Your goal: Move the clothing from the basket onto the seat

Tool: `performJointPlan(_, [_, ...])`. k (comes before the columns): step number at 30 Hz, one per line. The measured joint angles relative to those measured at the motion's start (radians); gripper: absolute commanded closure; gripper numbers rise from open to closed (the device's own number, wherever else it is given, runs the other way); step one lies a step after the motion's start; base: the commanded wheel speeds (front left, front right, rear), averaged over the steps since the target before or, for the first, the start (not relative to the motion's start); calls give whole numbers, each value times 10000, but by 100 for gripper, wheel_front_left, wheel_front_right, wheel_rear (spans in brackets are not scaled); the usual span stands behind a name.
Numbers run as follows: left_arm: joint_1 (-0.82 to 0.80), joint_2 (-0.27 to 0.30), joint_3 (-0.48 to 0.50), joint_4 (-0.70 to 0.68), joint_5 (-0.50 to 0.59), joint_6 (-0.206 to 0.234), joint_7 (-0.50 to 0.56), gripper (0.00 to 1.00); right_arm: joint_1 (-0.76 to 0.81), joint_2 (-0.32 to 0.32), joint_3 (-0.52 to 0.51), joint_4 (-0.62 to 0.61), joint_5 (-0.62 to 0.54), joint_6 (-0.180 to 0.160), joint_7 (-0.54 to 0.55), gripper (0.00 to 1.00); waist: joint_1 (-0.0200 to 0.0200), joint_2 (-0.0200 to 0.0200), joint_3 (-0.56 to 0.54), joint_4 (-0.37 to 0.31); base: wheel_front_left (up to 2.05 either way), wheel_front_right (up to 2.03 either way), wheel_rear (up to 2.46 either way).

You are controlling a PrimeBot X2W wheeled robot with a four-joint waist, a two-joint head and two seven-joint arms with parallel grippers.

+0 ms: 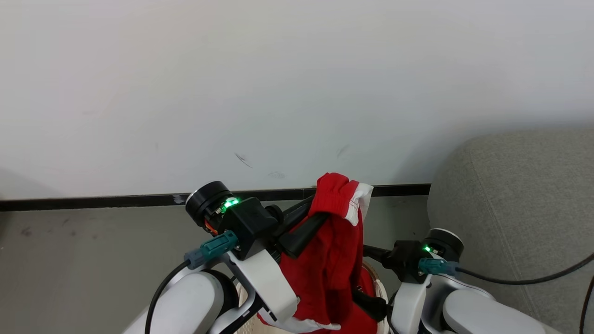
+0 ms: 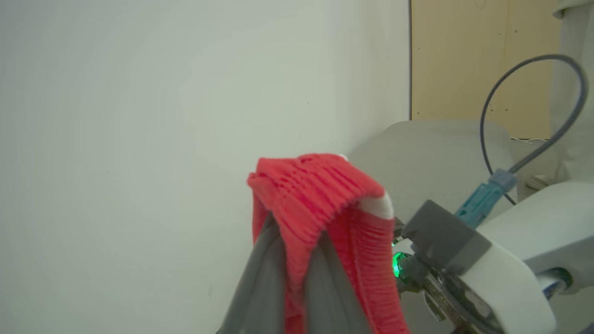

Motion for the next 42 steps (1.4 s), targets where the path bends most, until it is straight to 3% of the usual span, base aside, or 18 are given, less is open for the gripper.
performJointPlan(3, [0,17,-2,-48,-63,0,42,100,-188,174,119,215,125,0,-15,0,0,0,19,34,0,0,0])
performJointPlan(4, [0,23,6,-73,-73,0,75,100,-189,230,148,268,151,0,-17,30,0,0,27,42,0,0,0])
performJointPlan(5, [1,25,15,-81,-86,0,84,100,-189,276,182,311,151,0,-25,53,0,0,35,48,0,0,0])
performJointPlan(6, [1,29,33,-82,-94,0,88,100,-196,322,192,368,151,0,-36,64,0,0,41,49,0,0,0])
performJointPlan(8, [3,52,90,-88,-165,0,134,100,-338,368,245,560,148,0,-130,99,-1,0,50,45,0,0,0])
performJointPlan(13, [166,115,345,-69,-284,23,142,100,-534,372,211,838,186,0,-270,100,0,0,55,-8,0,0,0])
performJointPlan(20, [830,119,656,282,-591,255,8,98,-249,201,-717,1145,775,2,-531,100,0,0,33,-216,0,0,0])
performJointPlan(23, [1046,52,725,416,-696,330,-123,42,-12,159,-1227,1154,980,0,-562,100,0,0,16,-322,0,0,0])
performJointPlan(24, [1087,46,727,464,-696,330,-174,0,58,138,-1409,1145,1045,0,-579,100,0,0,9,-360,0,0,0])
performJointPlan(42, [1656,-286,593,1319,-1118,324,-857,0,696,-974,-4514,853,1007,0,-662,100,1,0,-58,-1308,0,0,0])
